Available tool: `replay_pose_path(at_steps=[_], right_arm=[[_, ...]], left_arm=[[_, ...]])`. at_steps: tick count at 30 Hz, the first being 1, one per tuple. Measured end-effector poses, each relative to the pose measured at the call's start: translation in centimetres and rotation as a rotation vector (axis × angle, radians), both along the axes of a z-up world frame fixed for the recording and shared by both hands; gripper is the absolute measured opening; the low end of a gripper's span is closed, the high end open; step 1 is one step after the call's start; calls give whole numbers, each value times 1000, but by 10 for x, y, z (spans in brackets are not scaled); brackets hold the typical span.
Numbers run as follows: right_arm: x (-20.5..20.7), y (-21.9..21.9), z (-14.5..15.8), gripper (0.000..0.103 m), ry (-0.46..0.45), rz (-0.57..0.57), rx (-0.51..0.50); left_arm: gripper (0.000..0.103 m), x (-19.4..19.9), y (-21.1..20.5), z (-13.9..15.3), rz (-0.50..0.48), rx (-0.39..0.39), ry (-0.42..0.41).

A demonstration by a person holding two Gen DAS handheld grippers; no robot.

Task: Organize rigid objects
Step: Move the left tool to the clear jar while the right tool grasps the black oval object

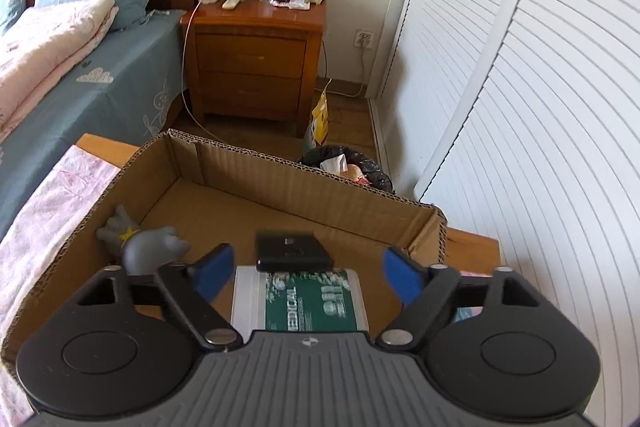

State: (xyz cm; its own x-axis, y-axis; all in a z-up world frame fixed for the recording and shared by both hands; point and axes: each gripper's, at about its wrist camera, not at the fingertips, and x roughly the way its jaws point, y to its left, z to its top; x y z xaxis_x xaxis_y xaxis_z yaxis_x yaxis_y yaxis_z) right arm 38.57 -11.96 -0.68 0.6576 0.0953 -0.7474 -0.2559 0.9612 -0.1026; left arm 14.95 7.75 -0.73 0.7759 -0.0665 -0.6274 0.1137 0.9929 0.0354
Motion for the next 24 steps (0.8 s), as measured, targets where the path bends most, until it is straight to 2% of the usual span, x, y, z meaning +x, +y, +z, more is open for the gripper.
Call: replay_pose_path(at_steps=[3,14,19,24], right_arm=[[-14,-4,6,99,-9,5,5],[-90,-23,22,103,-49,21,82],[-134,-31,13,103,-49,14,118],[-175,-35,-9,103,-34,15,128]], left_arm=[[101,-1,-5,0,-10,-3,6],[101,-16,-13,3,-11,3,15],[101,-23,-15,-2,-6,17,41],[101,-27,-14,-8,-11,20,64]])
